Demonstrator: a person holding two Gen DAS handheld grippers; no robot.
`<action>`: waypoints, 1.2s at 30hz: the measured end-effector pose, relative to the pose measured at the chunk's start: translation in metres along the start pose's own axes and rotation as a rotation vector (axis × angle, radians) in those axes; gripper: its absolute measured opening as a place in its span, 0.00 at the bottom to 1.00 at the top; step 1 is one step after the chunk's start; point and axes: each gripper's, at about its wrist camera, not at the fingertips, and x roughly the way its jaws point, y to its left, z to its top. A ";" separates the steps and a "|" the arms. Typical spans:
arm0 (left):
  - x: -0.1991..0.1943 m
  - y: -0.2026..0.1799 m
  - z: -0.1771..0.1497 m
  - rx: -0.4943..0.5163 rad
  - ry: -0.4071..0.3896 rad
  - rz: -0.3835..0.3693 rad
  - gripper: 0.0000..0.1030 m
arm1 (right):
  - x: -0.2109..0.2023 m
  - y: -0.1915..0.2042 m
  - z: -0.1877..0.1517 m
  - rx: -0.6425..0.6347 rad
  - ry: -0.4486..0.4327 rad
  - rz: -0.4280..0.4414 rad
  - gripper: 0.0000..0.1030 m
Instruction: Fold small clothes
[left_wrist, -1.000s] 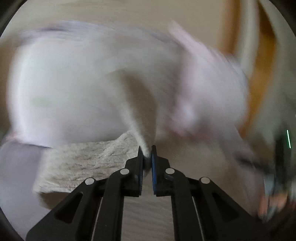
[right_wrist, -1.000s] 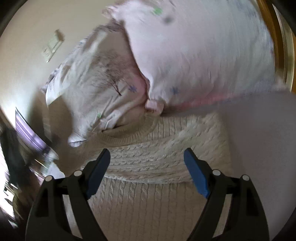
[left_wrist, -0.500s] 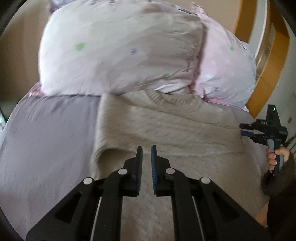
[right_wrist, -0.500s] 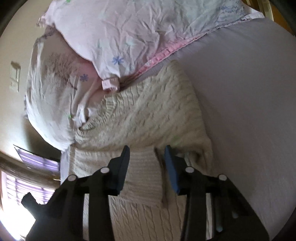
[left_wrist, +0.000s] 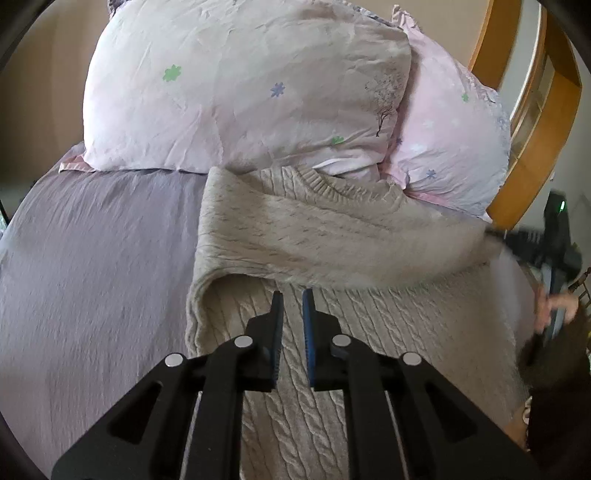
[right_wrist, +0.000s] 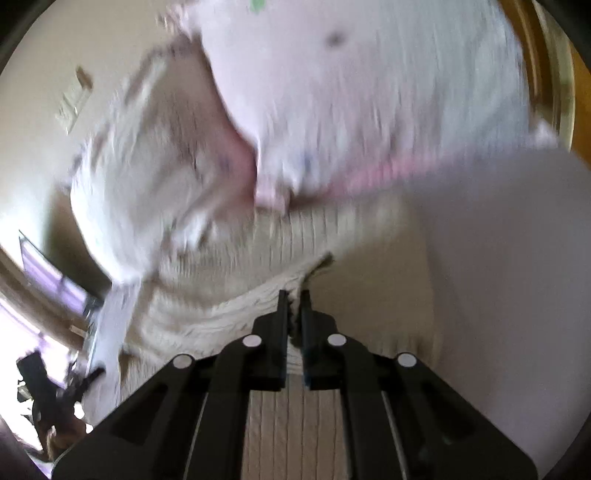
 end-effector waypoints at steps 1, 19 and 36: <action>0.001 0.000 -0.001 -0.002 0.004 0.002 0.13 | 0.005 0.001 0.011 -0.019 -0.031 -0.060 0.06; 0.017 -0.024 -0.050 0.111 0.159 -0.033 0.52 | 0.047 -0.002 -0.025 -0.099 0.186 -0.170 0.71; -0.094 0.022 -0.136 -0.118 0.166 -0.131 0.53 | -0.120 -0.055 -0.206 0.023 0.219 0.051 0.40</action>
